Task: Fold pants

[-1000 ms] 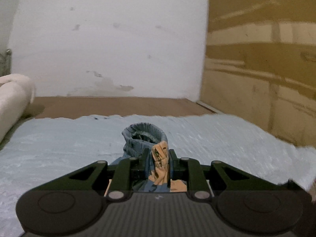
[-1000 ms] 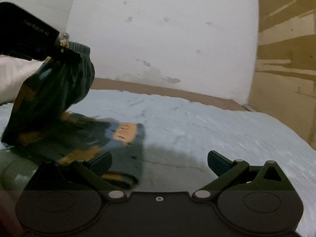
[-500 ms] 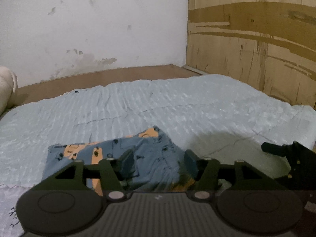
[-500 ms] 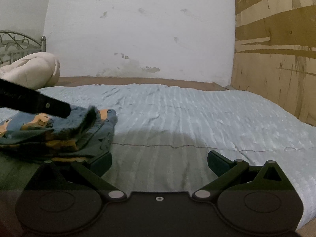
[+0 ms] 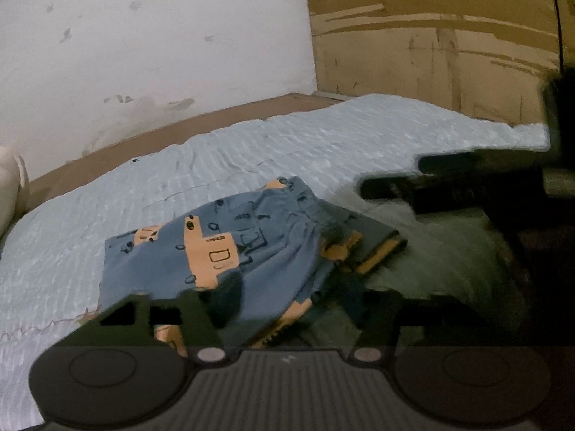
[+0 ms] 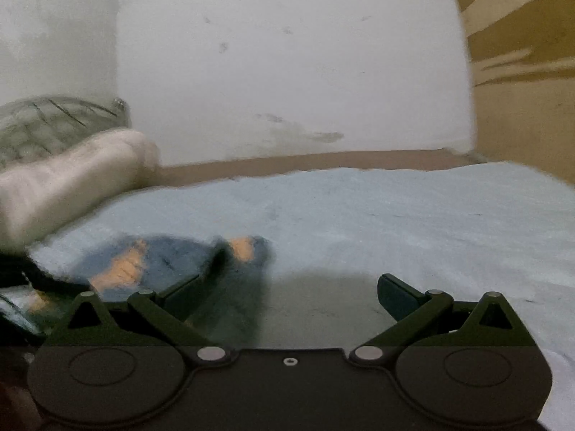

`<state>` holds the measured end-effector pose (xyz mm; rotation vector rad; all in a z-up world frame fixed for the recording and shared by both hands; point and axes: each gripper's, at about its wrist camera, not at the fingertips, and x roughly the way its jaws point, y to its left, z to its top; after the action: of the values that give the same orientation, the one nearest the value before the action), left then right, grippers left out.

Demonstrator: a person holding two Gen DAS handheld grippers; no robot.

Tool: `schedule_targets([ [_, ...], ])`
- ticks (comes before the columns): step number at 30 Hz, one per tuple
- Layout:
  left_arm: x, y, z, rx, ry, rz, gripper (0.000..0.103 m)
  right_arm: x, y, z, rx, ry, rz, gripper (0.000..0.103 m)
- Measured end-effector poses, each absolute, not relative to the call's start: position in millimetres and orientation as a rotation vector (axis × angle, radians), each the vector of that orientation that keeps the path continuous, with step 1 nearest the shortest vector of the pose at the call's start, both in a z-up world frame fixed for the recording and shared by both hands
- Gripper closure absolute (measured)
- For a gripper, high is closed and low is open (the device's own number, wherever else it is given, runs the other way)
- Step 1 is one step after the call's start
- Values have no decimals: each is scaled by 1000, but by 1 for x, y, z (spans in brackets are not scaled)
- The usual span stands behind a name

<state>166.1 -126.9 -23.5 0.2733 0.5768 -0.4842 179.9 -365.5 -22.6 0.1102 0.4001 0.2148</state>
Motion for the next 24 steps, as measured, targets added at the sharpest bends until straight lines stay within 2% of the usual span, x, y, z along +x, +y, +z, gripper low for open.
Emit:
schedule_targets([
  [1,167,-127,-24,274,585,-486,53,190,-366,-19,151,414,264,2],
  [3,169,-127,-24,257,598,-486,58,208,-362,-15,196,448,329,11],
  [4,170,-126,-24,248,599,-489,64,217,-358,-14,200,462,349,14],
  [7,173,-124,-23,227,612,-505,79,238,-343,-13,174,501,385,30],
  [9,174,-124,-23,221,614,-512,87,250,-334,-14,152,542,392,51],
  [11,173,-124,-22,216,613,-514,95,259,-328,-18,145,585,392,65],
  [13,174,-124,-20,203,608,-507,99,258,-324,-21,138,603,388,74],
  [14,174,-123,-18,188,605,-506,99,256,-324,-20,132,599,388,89],
  [15,173,-121,-15,172,602,-508,99,255,-325,-18,130,590,385,93],
  [24,175,-130,-11,165,596,-542,100,243,-333,1,105,529,328,95],
])
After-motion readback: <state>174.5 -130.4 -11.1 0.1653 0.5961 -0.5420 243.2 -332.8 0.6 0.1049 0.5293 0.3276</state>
